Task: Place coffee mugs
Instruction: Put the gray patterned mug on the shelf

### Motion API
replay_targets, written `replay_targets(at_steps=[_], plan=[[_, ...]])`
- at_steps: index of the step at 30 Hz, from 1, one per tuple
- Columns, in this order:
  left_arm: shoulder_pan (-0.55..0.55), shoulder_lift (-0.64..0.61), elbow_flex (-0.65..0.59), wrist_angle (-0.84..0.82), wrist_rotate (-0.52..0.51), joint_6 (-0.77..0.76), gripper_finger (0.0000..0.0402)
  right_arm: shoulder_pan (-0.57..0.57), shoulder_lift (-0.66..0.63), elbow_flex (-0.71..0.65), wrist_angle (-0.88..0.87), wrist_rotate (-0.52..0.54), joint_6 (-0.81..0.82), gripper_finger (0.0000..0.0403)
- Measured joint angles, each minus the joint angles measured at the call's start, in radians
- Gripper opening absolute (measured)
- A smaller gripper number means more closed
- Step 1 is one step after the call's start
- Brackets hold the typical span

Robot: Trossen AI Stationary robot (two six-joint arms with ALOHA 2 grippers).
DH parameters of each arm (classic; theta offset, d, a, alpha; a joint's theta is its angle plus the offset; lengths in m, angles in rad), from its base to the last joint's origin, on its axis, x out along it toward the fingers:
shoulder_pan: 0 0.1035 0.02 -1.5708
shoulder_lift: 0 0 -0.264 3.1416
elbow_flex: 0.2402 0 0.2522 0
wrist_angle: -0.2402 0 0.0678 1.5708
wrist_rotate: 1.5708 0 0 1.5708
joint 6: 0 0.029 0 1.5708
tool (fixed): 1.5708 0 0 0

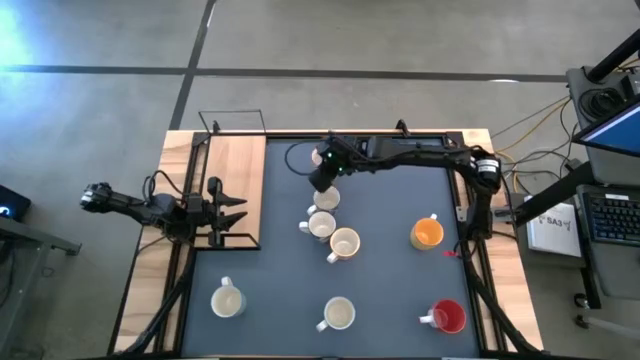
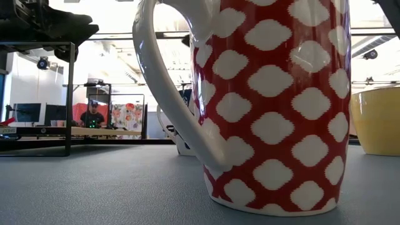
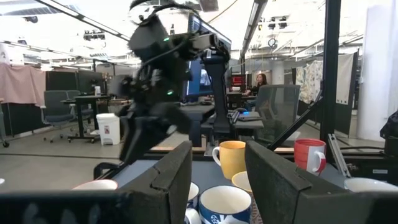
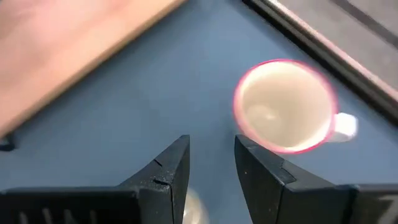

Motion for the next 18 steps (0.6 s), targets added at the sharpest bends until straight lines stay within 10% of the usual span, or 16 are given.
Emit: replay_targets(at_steps=[18], plan=[[0.0,0.003,0.0,0.001,0.0,0.0,0.0133,-0.075,0.133,-0.003,0.033,-0.028,-0.079,0.0116]])
